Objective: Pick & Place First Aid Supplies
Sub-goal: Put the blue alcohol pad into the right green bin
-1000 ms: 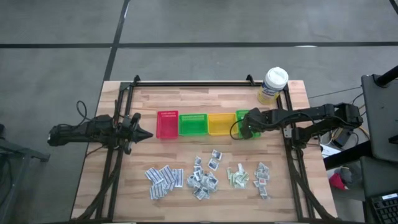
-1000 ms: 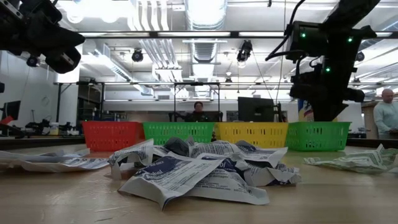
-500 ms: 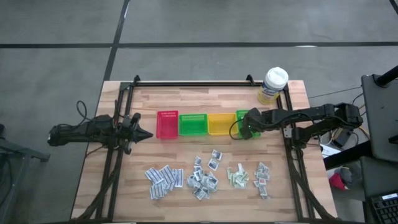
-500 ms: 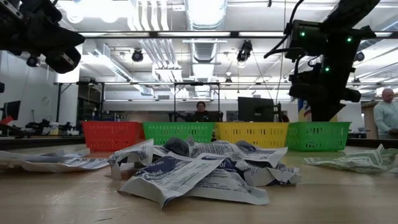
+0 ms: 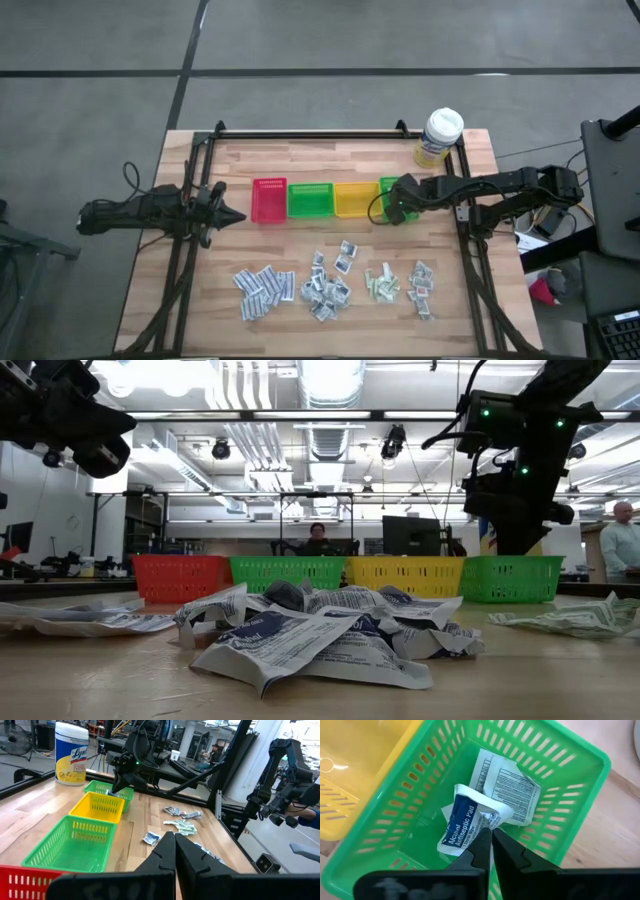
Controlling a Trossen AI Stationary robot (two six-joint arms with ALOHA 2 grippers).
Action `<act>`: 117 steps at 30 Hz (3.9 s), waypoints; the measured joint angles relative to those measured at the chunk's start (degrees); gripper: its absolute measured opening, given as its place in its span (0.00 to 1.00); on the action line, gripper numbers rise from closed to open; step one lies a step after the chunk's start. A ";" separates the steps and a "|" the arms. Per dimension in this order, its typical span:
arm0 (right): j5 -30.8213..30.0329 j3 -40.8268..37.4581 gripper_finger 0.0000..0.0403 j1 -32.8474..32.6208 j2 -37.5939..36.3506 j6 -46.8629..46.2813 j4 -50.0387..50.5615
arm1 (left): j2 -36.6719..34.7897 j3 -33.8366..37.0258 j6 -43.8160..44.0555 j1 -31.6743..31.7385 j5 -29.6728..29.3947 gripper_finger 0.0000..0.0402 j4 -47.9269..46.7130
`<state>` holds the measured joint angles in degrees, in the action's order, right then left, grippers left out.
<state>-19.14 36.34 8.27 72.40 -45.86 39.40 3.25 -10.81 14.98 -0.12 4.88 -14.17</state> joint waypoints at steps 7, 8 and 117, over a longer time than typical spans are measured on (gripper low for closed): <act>-0.14 0.00 0.20 0.00 0.00 -0.28 -0.86 | 0.00 0.00 0.00 -0.01 0.01 0.00 0.00; -0.16 0.00 0.22 0.00 0.00 -0.27 -1.25 | 0.01 0.00 0.00 0.00 0.00 0.00 0.02; 16.14 42.05 0.34 -14.73 42.83 21.03 8.27 | 0.02 0.00 0.00 0.00 0.01 0.00 -0.37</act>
<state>-3.01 78.39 -6.46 115.23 -24.84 47.67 3.27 -10.81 14.98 -0.12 4.89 -14.55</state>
